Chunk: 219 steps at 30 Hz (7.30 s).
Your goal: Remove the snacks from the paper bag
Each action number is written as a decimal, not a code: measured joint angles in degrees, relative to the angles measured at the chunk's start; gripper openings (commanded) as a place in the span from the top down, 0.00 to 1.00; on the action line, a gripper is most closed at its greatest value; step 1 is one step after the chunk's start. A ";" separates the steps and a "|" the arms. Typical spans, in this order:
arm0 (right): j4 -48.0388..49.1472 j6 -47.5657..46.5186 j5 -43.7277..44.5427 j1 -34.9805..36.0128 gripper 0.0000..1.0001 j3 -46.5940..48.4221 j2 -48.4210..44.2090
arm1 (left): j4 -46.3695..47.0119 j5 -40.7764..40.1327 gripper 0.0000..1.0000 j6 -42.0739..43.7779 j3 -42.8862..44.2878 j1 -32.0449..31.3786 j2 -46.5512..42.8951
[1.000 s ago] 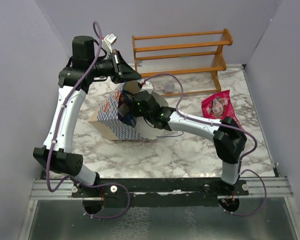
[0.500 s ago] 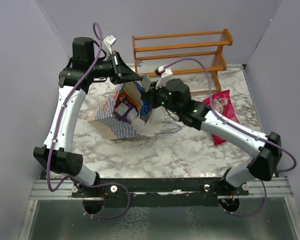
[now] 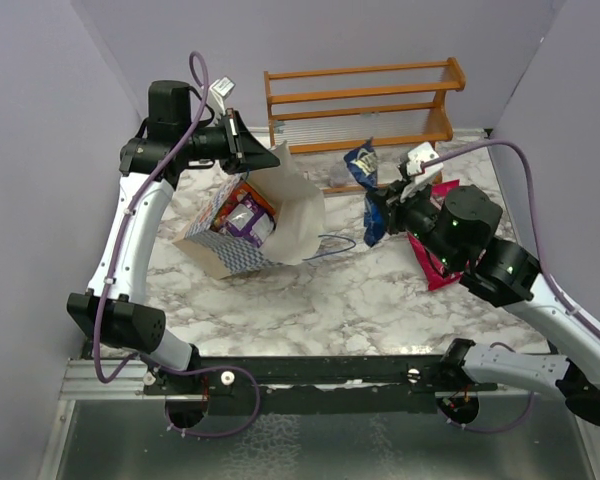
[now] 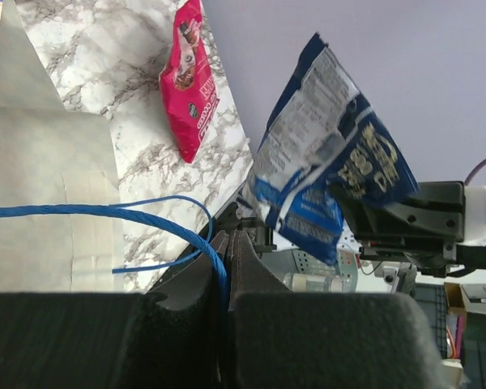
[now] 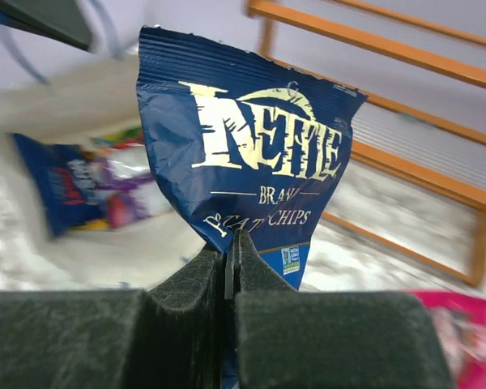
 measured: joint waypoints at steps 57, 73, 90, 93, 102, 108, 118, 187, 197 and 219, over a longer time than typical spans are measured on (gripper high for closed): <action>0.76 10.73 -42.45 -31.01 0.21 1.31 21.05 | -4.52 3.08 1.00 1.55 6.29 1.03 4.37; 16.09 2.93 -50.03 -10.40 0.55 -4.81 23.12 | -1.64 4.70 1.00 -3.50 6.27 1.03 3.67; 26.29 -9.94 -32.41 -4.11 0.70 0.98 42.64 | 0.68 4.72 1.00 -5.70 6.25 1.03 3.67; 29.20 -11.47 -27.69 -2.69 0.70 1.44 45.48 | 0.68 4.83 1.00 -5.70 6.14 1.03 3.67; 34.75 -15.15 -19.19 -1.86 0.82 2.10 53.22 | -1.95 6.54 1.00 -4.11 8.79 1.03 4.76; 34.99 -18.71 -15.39 -1.90 0.78 4.76 56.57 | -2.47 6.91 1.00 -3.72 9.07 1.03 4.90; 36.33 -21.73 -22.84 -1.88 0.49 7.56 58.34 | -2.45 6.91 1.00 -3.76 9.05 1.01 4.87; 25.90 -11.08 -36.74 -3.74 0.99 1.51 37.13 | 5.07 3.96 1.00 -6.78 -1.68 1.07 -1.03; 17.22 -14.53 -24.04 -3.74 0.99 -2.89 18.49 | 8.04 5.14 1.00 -7.65 -2.89 1.07 -1.40; -5.42 2.54 14.84 -18.14 0.99 -11.78 8.50 | 9.44 5.11 1.00 -8.48 -3.17 1.07 -1.46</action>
